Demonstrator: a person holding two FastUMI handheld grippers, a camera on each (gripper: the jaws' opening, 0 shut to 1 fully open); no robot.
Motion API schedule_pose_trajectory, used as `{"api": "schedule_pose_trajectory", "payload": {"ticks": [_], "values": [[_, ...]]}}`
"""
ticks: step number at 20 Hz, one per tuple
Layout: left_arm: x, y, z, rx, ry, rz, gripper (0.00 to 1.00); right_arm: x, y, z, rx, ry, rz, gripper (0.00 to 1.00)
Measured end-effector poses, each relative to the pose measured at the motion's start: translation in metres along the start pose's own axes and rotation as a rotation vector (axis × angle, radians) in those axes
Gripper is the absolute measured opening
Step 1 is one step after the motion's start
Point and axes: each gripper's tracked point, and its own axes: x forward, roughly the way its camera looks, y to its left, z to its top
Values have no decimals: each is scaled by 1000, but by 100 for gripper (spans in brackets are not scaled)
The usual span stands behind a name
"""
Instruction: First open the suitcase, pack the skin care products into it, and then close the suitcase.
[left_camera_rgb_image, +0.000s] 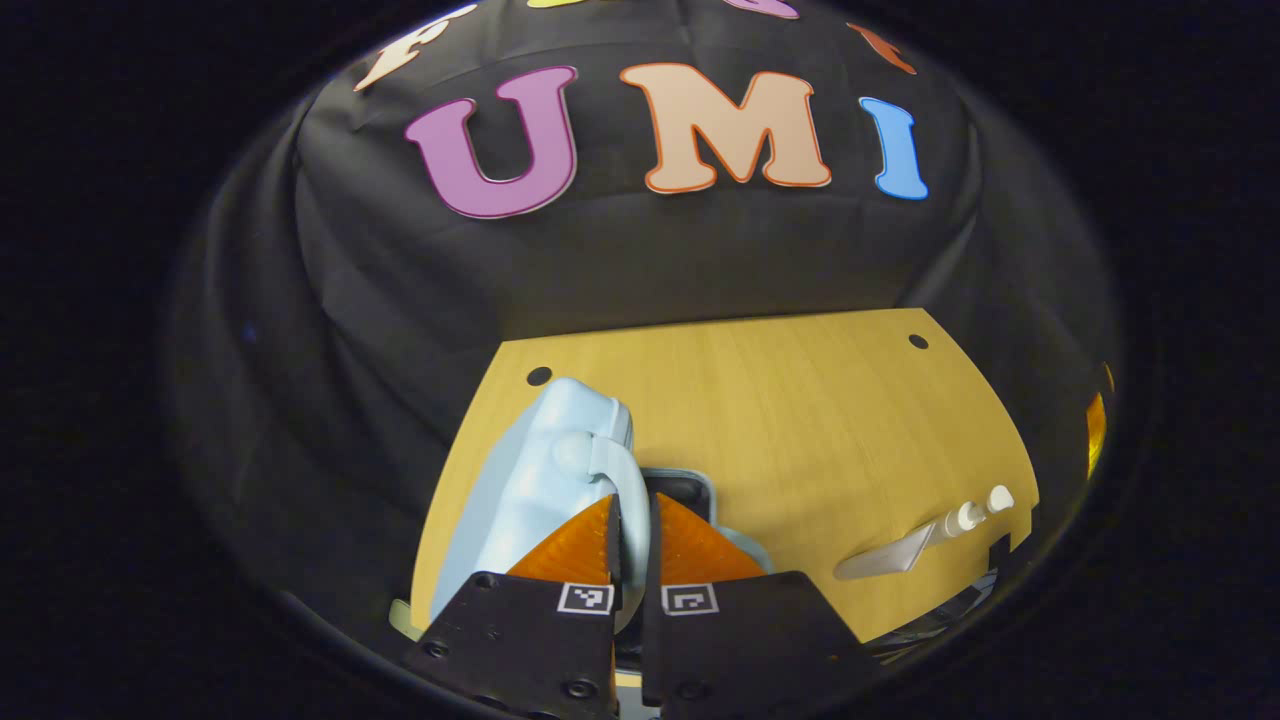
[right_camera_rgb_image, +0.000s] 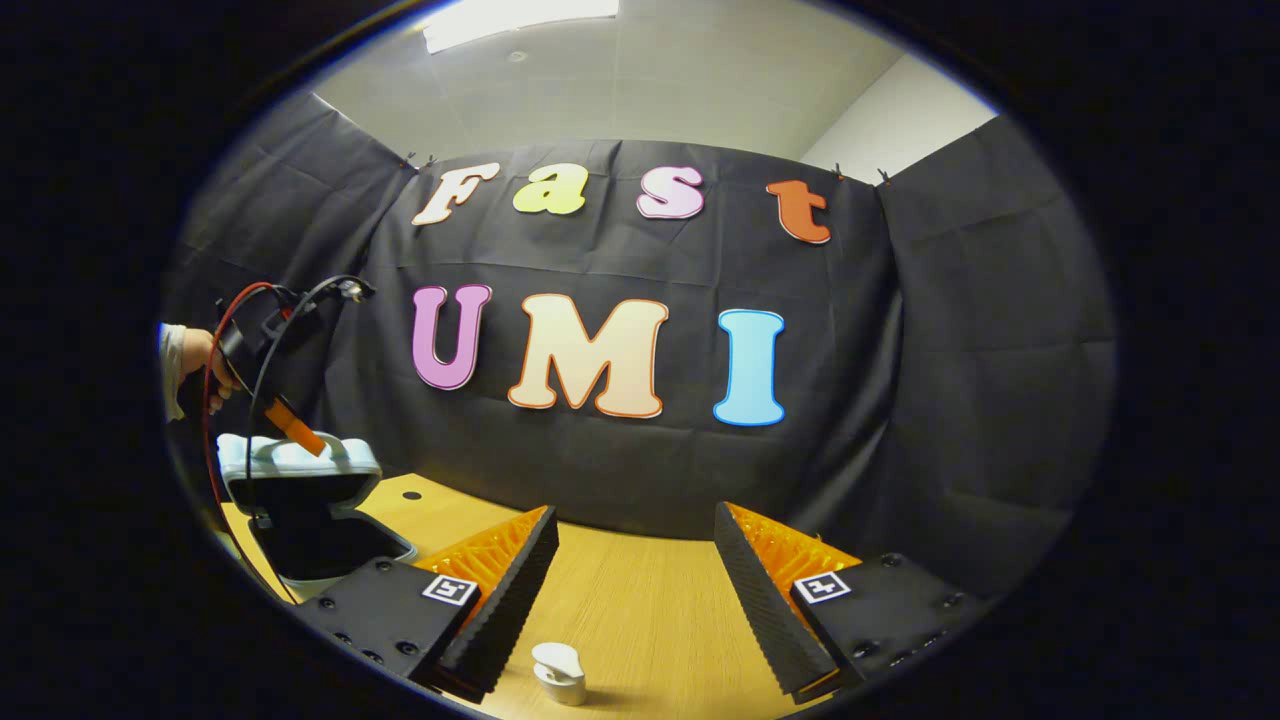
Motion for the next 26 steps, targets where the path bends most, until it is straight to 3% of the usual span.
{"api": "schedule_pose_trajectory", "payload": {"ticks": [4, 8, 10, 14, 19, 26], "values": [[-19, 98, 24, 95, -87, 20, 3, 5, 34, 11, -27, 7, -101, 99], [-3, 205, 23, 198, -115, 105, 2, 6, 80, 24, -25, -12, -190, 99], [16, 254, 6, 185, -101, 122, 2, 6, 102, 27, -22, -6, -208, 98], [57, 334, -31, 52, -64, 126, 1, 8, 131, 31, -46, 28, -210, 98], [117, 370, -91, 27, 1, 117, 1, 8, 139, 43, -122, 36, -236, 100], [182, 398, -180, -99, 96, 66, 1, 5, 155, 40, -163, 94, -258, 98]]}}
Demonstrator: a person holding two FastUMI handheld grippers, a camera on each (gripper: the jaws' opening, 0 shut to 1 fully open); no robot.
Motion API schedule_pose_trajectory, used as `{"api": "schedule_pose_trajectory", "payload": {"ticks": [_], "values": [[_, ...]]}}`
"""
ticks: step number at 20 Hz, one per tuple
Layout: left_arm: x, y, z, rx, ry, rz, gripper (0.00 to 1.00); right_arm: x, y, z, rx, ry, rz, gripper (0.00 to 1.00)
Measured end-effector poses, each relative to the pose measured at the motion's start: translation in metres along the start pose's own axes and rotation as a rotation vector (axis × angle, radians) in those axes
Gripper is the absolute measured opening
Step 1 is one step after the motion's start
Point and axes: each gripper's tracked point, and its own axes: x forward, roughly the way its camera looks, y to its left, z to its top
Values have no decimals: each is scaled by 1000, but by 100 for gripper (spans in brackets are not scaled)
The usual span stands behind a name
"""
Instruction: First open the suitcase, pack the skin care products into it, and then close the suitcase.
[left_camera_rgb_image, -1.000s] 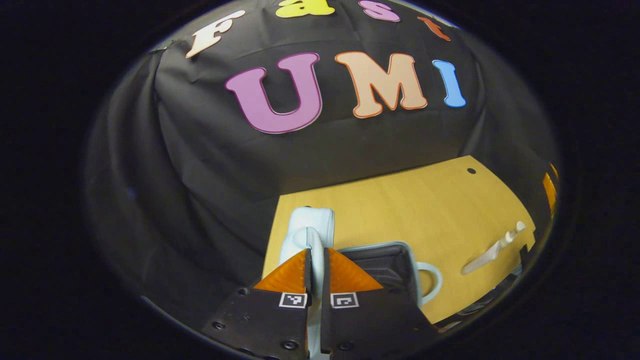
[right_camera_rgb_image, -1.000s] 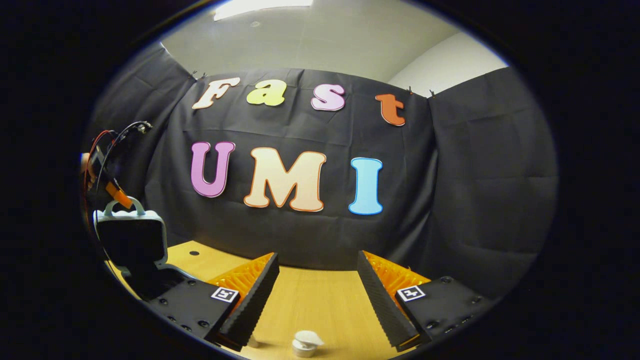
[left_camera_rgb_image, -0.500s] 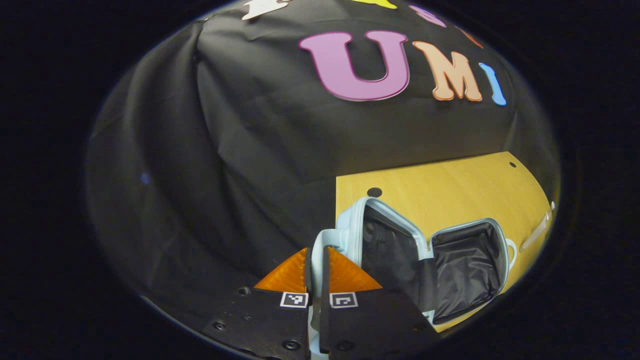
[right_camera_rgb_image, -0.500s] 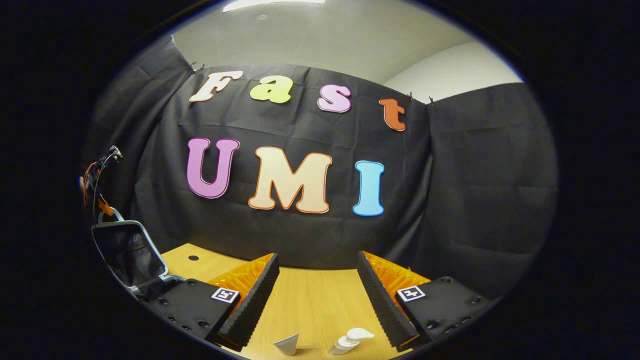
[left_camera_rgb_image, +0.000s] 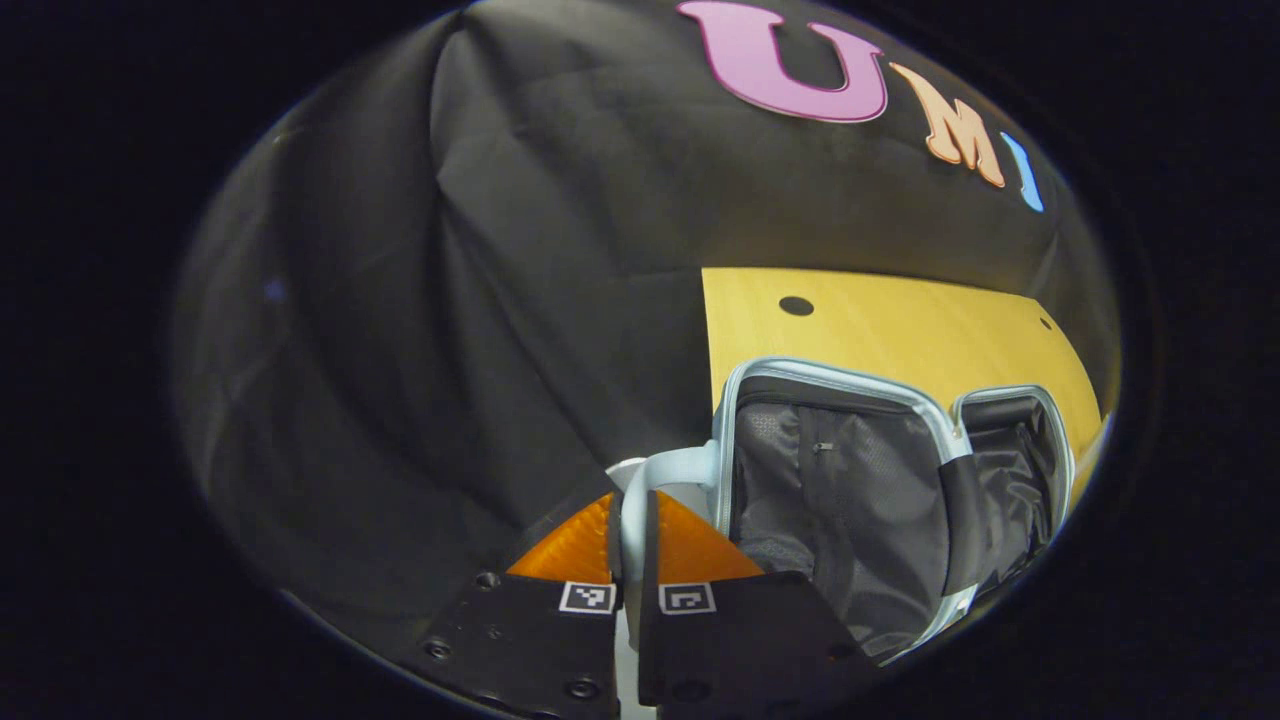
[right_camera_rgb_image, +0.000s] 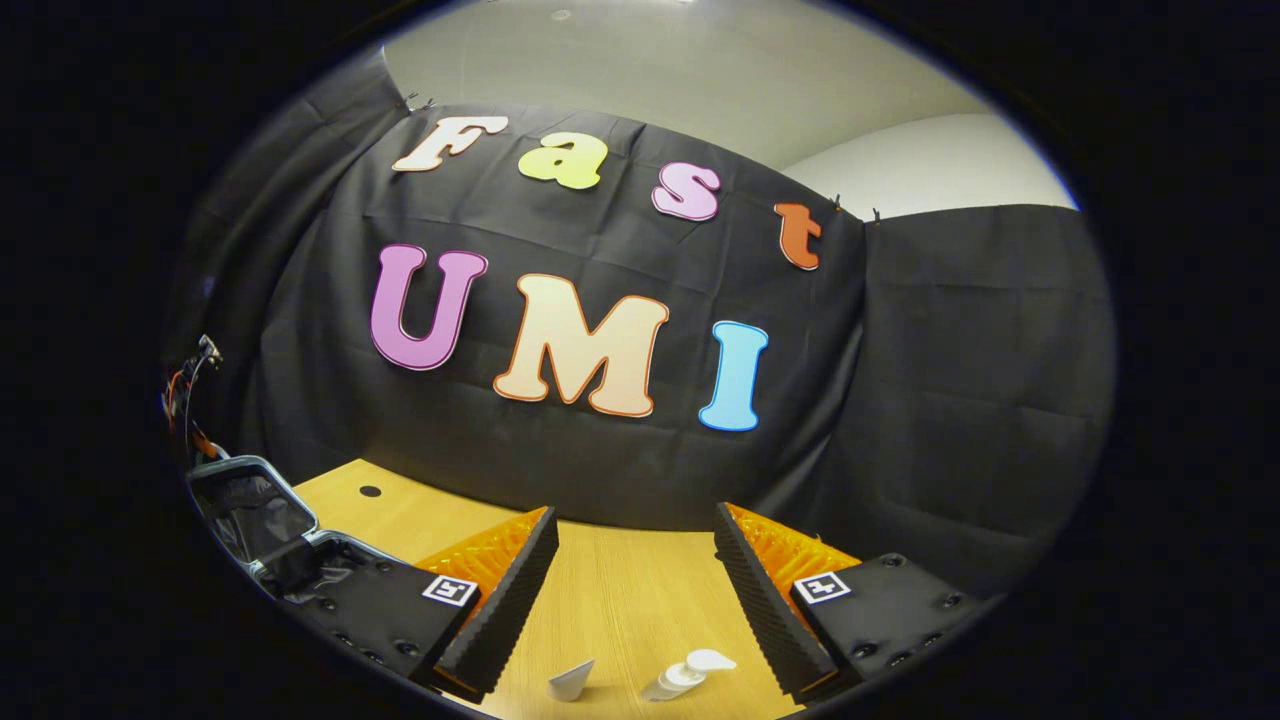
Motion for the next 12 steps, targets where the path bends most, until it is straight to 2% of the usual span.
{"api": "schedule_pose_trajectory", "payload": {"ticks": [3, 4, 5, 6, 7, 8, 11, 12], "values": [[29, 1, -36, -18, 61, 11, 8, -5, 2, 2, -14, 8, -11, 98], [35, 8, -39, -22, 39, 34, 10, -6, 2, 2, -17, 11, -13, 100], [39, 11, -41, -45, 30, 50, 16, -6, 2, 1, -21, 16, -14, 98], [35, 9, -41, -75, 19, 48, 25, -7, 2, 1, -25, 17, -15, 98], [30, 15, -37, -83, -1, 93, 44, -6, 1, 1, -25, 16, -14, 98], [23, 22, -31, -93, -40, 118, 58, -5, -1, 2, -22, 11, -12, 98], [-18, 30, 12, -96, -245, 213, 98, -2, -5, 3, -7, -13, 5, 100], [-43, 27, 28, -92, -304, 244, 97, 1, -7, 2, -3, -22, 17, 100]]}}
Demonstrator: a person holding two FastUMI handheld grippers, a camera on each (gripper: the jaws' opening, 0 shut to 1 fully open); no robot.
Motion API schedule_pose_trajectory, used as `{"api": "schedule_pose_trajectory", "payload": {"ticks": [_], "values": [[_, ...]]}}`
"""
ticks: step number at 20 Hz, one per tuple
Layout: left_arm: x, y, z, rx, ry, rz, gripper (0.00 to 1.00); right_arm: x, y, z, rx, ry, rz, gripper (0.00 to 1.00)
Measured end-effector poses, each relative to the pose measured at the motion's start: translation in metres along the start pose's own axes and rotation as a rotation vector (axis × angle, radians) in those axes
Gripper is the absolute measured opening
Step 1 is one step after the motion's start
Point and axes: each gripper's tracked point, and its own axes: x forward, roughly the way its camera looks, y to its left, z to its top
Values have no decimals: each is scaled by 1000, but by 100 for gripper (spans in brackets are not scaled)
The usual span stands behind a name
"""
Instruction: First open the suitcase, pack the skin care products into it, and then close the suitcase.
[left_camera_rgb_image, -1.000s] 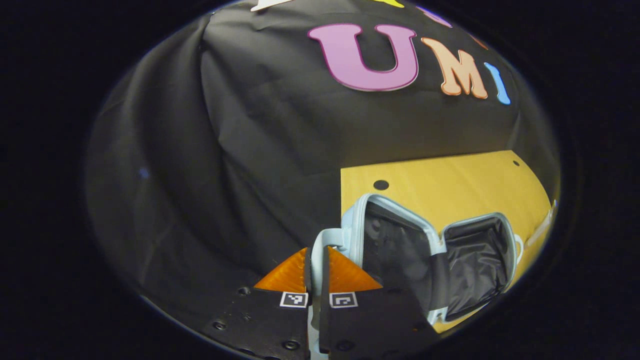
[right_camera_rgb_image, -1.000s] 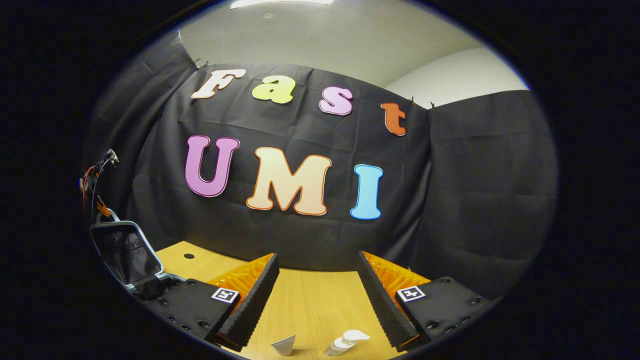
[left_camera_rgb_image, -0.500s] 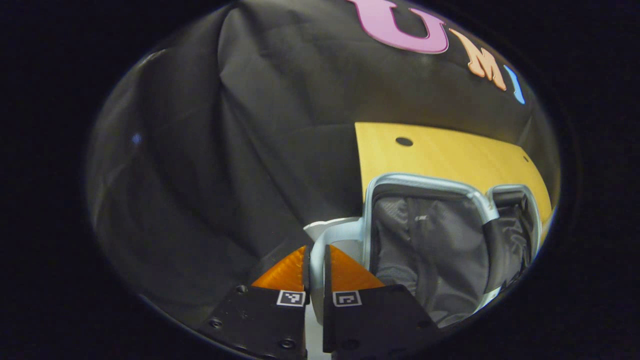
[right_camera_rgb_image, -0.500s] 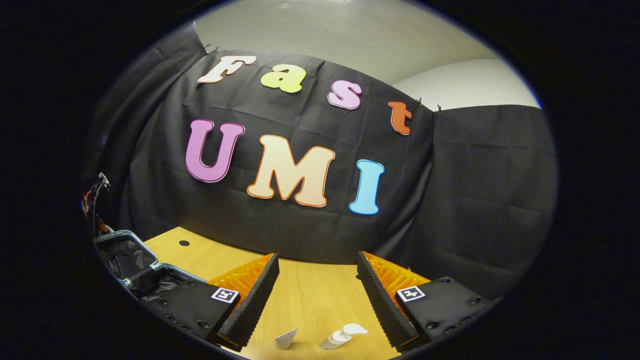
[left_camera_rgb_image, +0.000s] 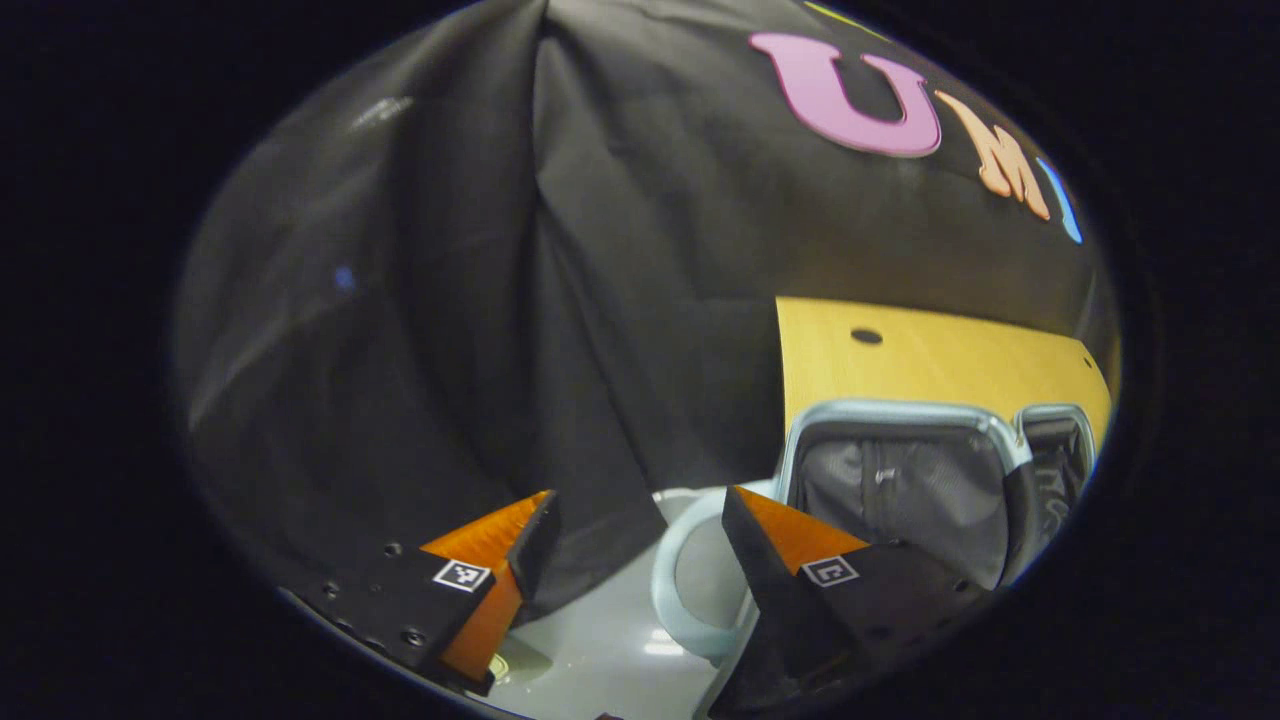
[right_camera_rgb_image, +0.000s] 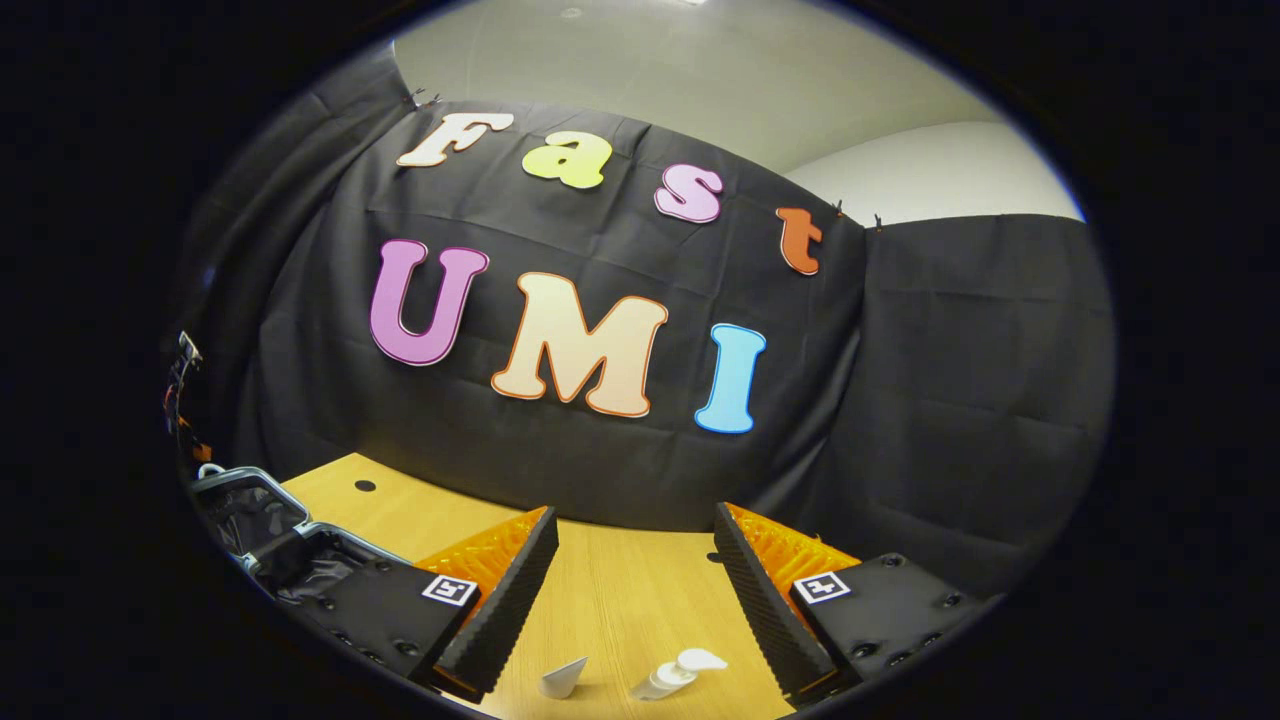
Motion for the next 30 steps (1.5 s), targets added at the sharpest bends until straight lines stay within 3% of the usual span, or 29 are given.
{"api": "schedule_pose_trajectory", "payload": {"ticks": [3, 4, 7, 8, 10, 11, 15, 17, 18, 19, 20, 24, 30], "values": [[-75, -29, 73, -35, -204, 23, 100, 6, -11, -5, 30, -25, 41, 99], [-102, -40, 98, -55, -266, 18, 95, 8, -14, -9, 45, -28, 59, 99], [-175, -74, 141, -96, -371, 3, 95, 11, -35, -20, 76, -40, 113, 99], [-197, -84, 153, -104, -403, -10, 100, 11, -45, -23, 86, -45, 124, 99], [-254, -107, 172, -89, -484, -64, 95, 10, -64, -27, 109, -55, 143, 98], [-281, -120, 175, -80, -507, -98, 100, 10, -74, -30, 120, -59, 148, 98], [-329, -178, 151, -73, -485, -216, 95, 5, -109, -48, 151, -58, 170, 98], [-343, -224, 141, -41, -481, -256, 100, 2, -122, -60, 166, -48, 186, 98], [-352, -243, 139, -19, -483, -276, 95, 0, -128, -67, 169, -44, 193, 99], [-362, -265, 131, 6, -479, -309, 100, -3, -134, -72, 170, -37, 203, 98], [-370, -293, 125, 27, -472, -342, 95, -6, -139, -78, 175, -31, 212, 99], [-404, -382, 83, 55, -402, -480, 95, -14, -153, -100, 197, 0, 251, 99], [-412, -461, 37, 62, -316, -598, 95, -22, -169, -113, 159, 11, 285, 99]]}}
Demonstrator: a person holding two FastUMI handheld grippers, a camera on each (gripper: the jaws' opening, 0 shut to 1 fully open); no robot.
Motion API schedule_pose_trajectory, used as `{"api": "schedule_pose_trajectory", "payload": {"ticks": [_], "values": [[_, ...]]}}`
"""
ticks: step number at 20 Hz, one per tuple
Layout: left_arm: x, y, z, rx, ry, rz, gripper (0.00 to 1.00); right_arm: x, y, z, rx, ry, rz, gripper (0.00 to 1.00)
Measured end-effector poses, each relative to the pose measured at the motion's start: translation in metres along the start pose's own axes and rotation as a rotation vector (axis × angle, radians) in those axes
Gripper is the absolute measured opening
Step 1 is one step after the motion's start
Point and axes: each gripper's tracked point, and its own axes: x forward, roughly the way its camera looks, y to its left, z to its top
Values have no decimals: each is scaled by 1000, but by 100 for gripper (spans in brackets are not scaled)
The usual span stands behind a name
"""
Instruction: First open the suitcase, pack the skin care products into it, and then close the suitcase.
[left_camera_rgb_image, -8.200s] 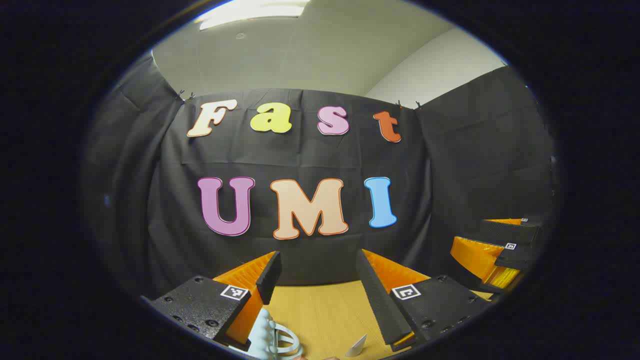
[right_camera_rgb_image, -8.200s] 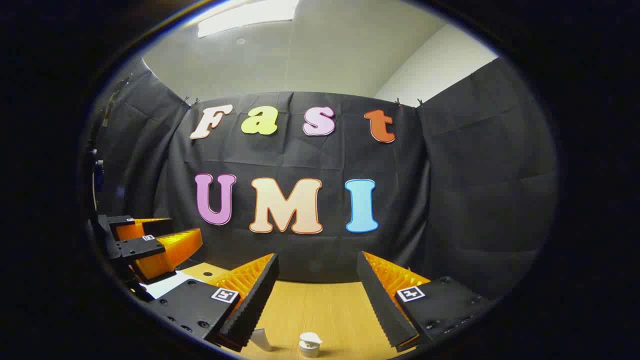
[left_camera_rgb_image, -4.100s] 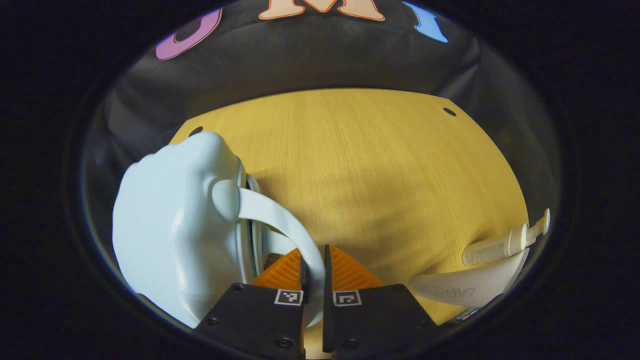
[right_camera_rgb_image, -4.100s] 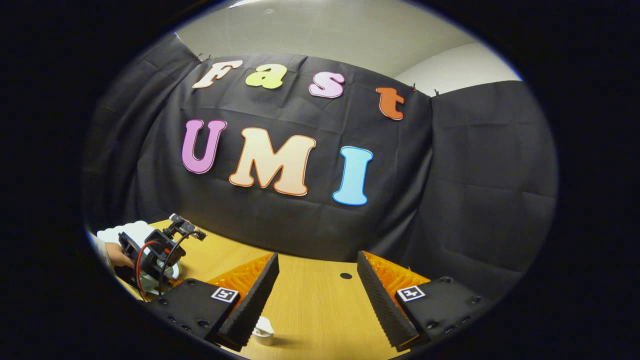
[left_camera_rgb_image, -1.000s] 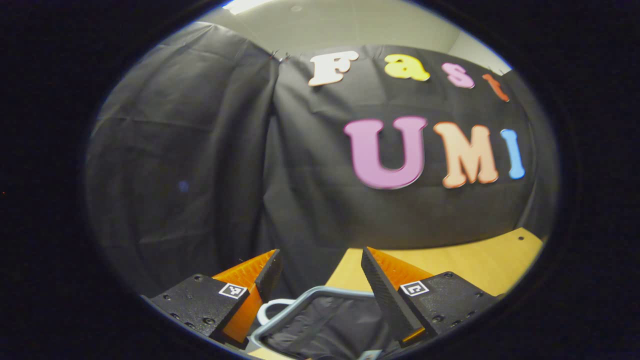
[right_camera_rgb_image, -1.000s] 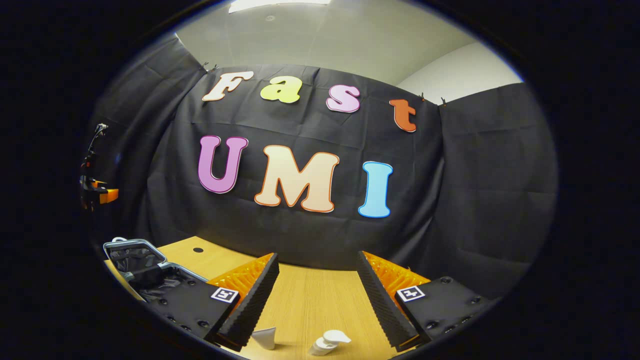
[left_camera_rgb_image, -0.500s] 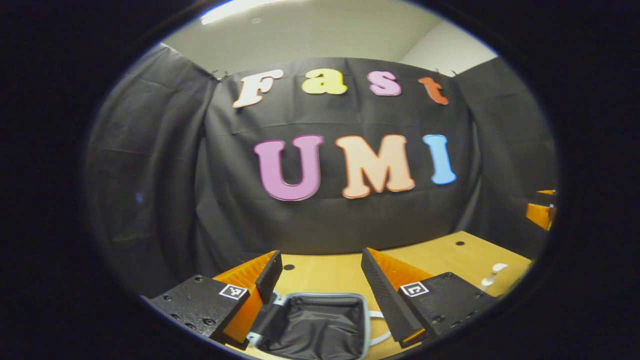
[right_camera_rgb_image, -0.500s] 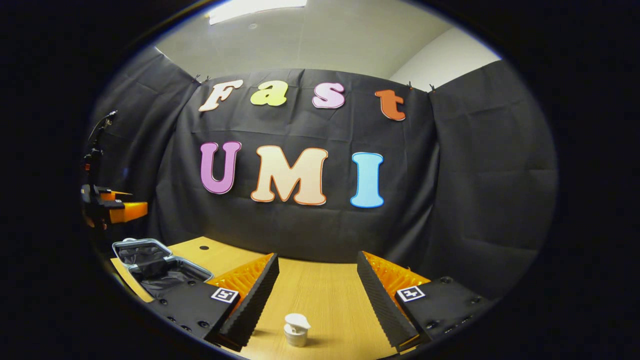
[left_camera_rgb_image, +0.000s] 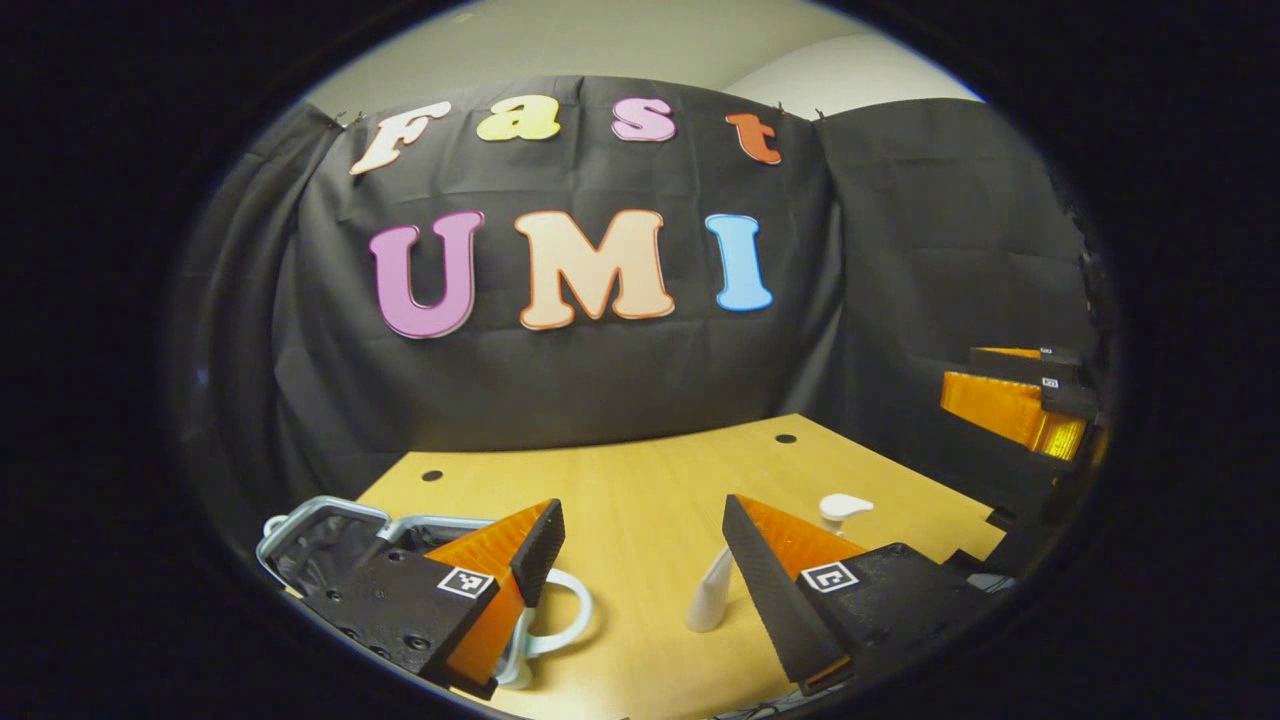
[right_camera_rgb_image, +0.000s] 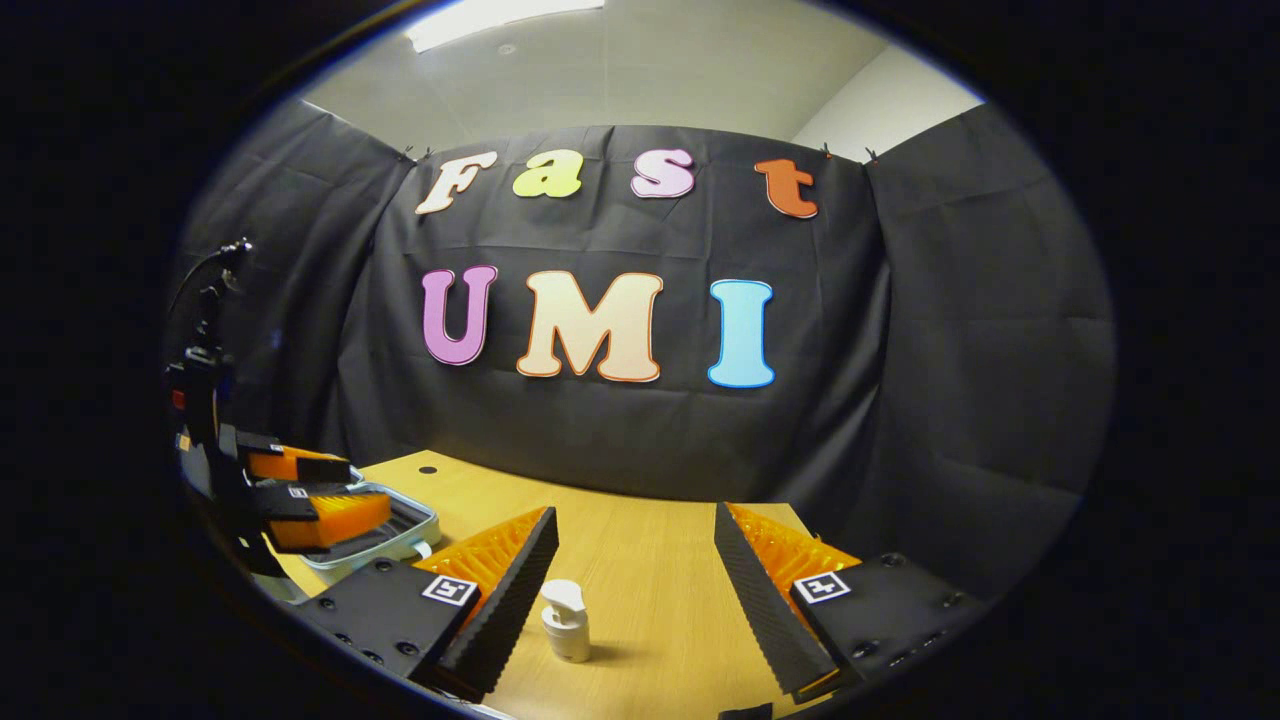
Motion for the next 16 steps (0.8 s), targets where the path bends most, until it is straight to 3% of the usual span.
{"api": "schedule_pose_trajectory", "payload": {"ticks": [4, 5, 7, 8, 12, 14, 16], "values": [[23, -26, -40, -13, 83, -59, 96, -3, -6, -17, -11, 44, -1, 100], [28, -32, -53, -22, 109, -73, 100, -3, -7, -20, -15, 54, -2, 100], [38, -42, -80, -44, 165, -94, 91, -4, -7, -28, -27, 78, -3, 100], [43, -46, -94, -53, 197, -101, 96, -3, -7, -33, -33, 90, -3, 99], [65, -56, -130, -81, 266, -132, 95, -1, -6, -55, -56, 146, -16, 99], [73, -54, -141, -91, 282, -135, 88, -2, -6, -70, -52, 177, -31, 99], [79, -53, -147, -120, 292, -137, 60, -2, -1, -89, -38, 213, -31, 99]]}}
